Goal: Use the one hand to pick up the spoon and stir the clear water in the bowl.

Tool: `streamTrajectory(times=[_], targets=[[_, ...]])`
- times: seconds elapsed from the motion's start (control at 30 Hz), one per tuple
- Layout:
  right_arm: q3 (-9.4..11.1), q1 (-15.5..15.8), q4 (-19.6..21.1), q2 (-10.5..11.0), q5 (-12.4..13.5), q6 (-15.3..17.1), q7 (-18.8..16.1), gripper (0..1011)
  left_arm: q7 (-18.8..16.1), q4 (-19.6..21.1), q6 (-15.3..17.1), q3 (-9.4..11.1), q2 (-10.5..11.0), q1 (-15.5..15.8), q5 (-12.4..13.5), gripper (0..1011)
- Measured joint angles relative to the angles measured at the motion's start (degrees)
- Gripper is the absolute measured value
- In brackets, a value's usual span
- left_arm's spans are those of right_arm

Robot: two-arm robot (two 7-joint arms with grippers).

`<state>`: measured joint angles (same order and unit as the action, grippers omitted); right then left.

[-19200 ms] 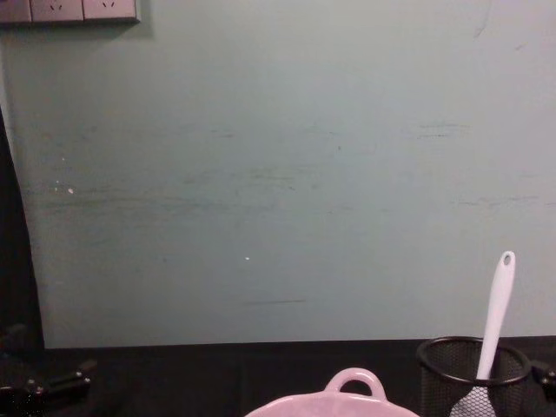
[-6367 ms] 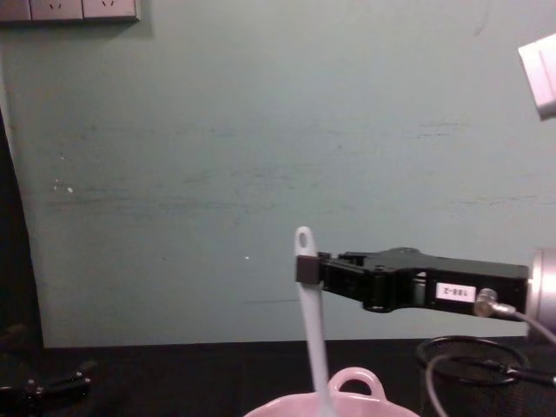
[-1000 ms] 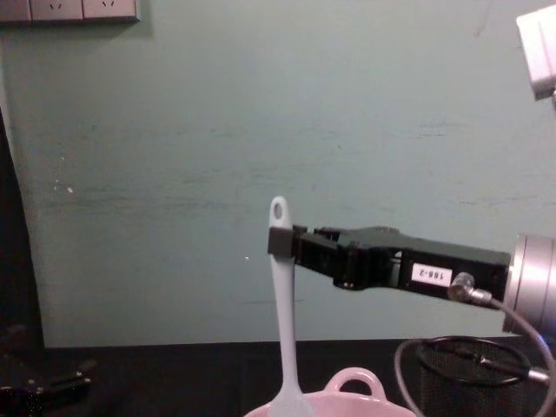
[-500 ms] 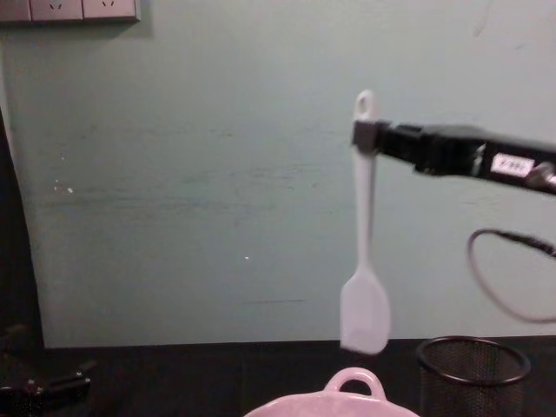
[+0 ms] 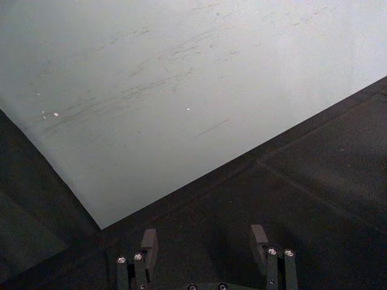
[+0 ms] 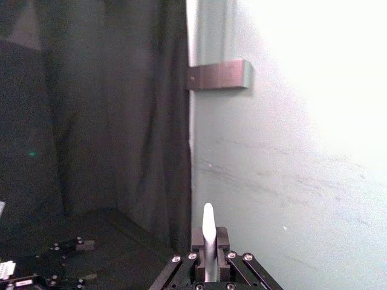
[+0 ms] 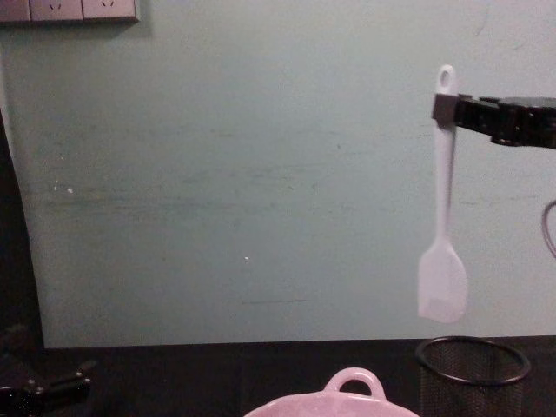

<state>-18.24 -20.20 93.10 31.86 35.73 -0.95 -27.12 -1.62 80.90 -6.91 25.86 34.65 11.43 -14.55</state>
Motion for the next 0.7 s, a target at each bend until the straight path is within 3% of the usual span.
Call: streamTrajectory(times=[0.23, 0.37, 0.43, 0.7], targets=[[1.2, 0.9, -0.4, 0.1, 1.1, 2.7, 1.1, 117, 0.0, 0.0, 0.0, 0.0, 0.0, 0.0, 0.0, 1005], [1.7, 1.0, -2.1, -0.5, 3.2, 4.1, 0.9, 117, 0.0, 0.0, 0.0, 0.0, 0.0, 0.0, 0.0, 1005], [2.2, 1.2, -4.1, -1.4, 5.6, 4.6, 0.3, 117, 0.0, 0.0, 0.0, 0.0, 0.0, 0.0, 0.0, 1005], [2.7, 1.4, -8.7, -2.7, 9.9, 4.5, -1.0, 117, 0.0, 0.0, 0.0, 0.0, 0.0, 0.0, 0.0, 1005]])
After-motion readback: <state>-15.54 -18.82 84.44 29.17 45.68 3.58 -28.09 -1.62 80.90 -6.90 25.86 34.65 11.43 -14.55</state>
